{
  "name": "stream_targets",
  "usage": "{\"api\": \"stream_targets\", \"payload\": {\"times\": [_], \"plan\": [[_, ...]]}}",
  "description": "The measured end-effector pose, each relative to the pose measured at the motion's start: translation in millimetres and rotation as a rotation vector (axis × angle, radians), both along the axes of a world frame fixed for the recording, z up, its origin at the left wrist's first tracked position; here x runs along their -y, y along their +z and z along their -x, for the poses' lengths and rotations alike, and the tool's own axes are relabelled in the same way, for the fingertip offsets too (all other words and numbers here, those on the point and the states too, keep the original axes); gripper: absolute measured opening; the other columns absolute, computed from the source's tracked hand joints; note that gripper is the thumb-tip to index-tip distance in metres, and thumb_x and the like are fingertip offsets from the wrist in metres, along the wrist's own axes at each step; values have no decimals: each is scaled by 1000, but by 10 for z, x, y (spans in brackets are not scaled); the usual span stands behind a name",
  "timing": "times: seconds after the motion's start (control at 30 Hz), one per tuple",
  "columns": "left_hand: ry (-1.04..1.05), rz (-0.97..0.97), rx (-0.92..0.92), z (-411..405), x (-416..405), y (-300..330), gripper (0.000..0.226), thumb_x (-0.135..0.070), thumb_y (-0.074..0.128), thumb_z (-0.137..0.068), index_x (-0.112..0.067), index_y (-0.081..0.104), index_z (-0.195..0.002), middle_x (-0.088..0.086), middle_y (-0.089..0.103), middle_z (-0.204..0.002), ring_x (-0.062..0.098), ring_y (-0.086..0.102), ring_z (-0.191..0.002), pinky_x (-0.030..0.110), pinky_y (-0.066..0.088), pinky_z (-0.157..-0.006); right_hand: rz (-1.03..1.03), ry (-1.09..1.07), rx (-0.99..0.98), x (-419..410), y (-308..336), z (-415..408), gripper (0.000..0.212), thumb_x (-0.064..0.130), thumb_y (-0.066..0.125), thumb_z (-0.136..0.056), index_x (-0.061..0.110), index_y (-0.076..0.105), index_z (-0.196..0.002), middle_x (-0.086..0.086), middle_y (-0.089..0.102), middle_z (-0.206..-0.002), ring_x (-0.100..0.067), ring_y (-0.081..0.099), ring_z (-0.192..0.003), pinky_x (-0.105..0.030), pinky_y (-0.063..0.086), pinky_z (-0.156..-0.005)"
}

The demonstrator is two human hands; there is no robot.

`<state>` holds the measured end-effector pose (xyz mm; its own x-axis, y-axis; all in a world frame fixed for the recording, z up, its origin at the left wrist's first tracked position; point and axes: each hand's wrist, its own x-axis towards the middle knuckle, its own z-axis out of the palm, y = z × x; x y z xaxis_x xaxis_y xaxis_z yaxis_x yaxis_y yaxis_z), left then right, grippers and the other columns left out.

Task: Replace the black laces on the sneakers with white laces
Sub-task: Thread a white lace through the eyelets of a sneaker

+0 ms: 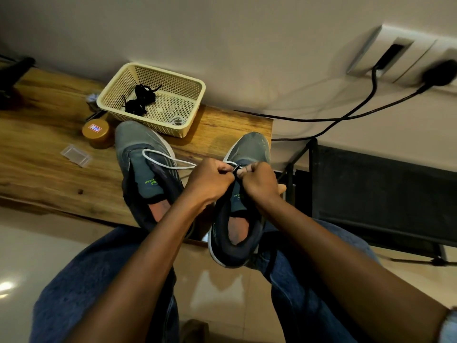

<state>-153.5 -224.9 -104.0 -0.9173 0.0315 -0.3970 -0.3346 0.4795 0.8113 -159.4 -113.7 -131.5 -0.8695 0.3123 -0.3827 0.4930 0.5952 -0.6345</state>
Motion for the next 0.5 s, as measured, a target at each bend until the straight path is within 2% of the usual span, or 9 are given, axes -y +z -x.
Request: {"api": "stream_targets", "payload": {"times": [0.13, 0.23, 0.3, 0.4, 0.5], "plan": [[40, -34, 46, 21, 16, 6, 22, -3, 57, -87, -6, 73, -102, 12, 73, -98, 23, 67, -92, 38, 53, -87, -12, 52, -11, -88, 98, 7, 17, 22, 68, -83, 16, 67, -67, -5, 71, -84, -26, 65, -95, -42, 49, -90], [54, -66, 89, 38, 24, 4, 20, 1, 56, -89, -2, 73, -100, 13, 71, -92, 22, 66, -87, 36, 53, -84, -47, 114, -65, -159, 148, -8, 15, 19, 71, -82, 7, 69, -72, -6, 69, -75, -26, 67, -86, -38, 54, -80], [42, -84, 98, 42, 34, 17, 20, 1, 55, -90, -1, 73, -99, 12, 69, -88, 19, 62, -82, 34, 52, -80, -81, 112, -110, -151, 153, -26, 16, 17, 69, -83, 2, 70, -77, -10, 71, -78, -25, 67, -81, -36, 54, -75], [43, -83, 101, 45, 38, 43, 19, 1, 56, -89, -3, 73, -98, 11, 69, -88, 19, 62, -82, 38, 53, -82, -123, 108, -166, -134, 142, -34, 19, 19, 66, -83, 2, 70, -77, -12, 70, -77, -26, 66, -78, -35, 53, -71], [51, -96, 110, 46, 31, 48, 19, 1, 56, -90, -1, 72, -101, 10, 67, -86, 18, 61, -81, 30, 50, -76, -121, 133, -183, -131, 135, -27, 20, 18, 66, -83, 0, 69, -75, -14, 69, -73, -27, 67, -76, -37, 54, -69]]}}
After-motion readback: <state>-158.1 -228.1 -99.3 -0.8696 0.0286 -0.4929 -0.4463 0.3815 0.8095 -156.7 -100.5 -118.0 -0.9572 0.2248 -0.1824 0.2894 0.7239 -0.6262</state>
